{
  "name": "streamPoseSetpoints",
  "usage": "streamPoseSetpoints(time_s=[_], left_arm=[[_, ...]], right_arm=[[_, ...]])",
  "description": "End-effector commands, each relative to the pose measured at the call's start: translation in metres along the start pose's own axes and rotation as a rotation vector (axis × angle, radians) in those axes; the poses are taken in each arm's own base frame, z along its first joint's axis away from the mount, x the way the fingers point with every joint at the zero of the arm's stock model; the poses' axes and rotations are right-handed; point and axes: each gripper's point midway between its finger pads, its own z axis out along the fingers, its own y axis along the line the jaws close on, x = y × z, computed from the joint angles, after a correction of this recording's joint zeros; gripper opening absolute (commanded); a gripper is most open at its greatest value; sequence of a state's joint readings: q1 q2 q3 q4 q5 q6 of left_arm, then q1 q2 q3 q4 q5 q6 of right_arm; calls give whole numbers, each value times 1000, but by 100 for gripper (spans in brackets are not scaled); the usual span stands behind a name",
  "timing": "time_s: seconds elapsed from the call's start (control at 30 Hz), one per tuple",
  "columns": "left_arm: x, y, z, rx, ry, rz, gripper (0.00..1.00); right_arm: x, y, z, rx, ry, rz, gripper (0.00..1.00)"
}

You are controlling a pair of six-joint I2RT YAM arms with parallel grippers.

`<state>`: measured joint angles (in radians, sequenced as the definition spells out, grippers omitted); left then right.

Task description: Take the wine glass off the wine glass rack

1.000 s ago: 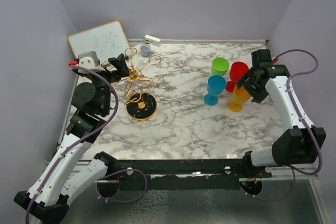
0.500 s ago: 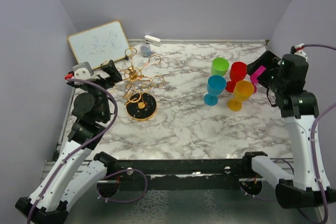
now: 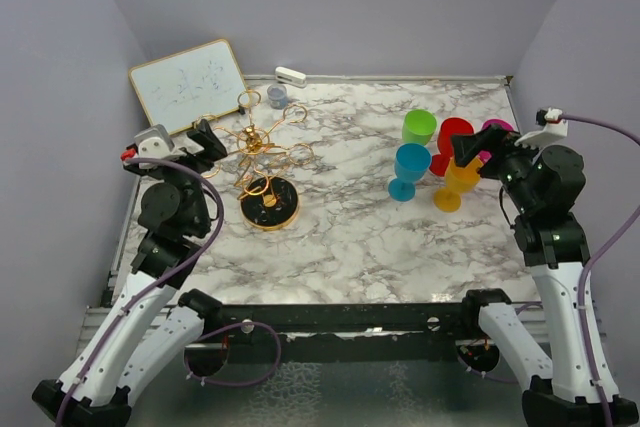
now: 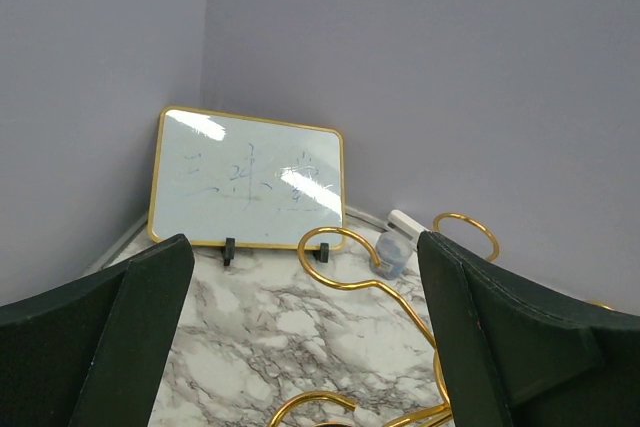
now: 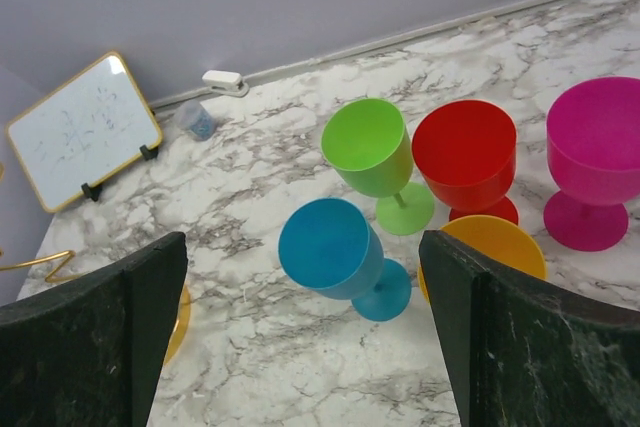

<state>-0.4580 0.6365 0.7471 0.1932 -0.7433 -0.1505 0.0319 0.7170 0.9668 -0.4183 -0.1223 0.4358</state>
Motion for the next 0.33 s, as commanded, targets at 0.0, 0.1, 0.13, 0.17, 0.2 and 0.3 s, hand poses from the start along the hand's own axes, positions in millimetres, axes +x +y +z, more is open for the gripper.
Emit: streamPoseSetpoints(time_s=[0.0, 0.1, 0.13, 0.17, 0.2, 0.3], left_arm=[[-7, -1, 2, 5, -17, -11, 97], [-7, 0, 2, 1, -19, -13, 97], [-7, 0, 2, 0, -19, -14, 97], [-8, 1, 1, -1, -22, -16, 97], [-8, 1, 1, -1, -22, -16, 97], [-7, 1, 1, -1, -21, -16, 97]], right_arm=[[-11, -6, 0, 31, -46, -35, 100], [-10, -7, -2, 34, -54, -34, 100], [-9, -7, -2, 31, -54, -35, 100], [-8, -6, -1, 22, -50, -43, 100], [-6, -5, 1, 13, -38, -50, 100], [-1, -6, 6, 21, 1, -40, 100]])
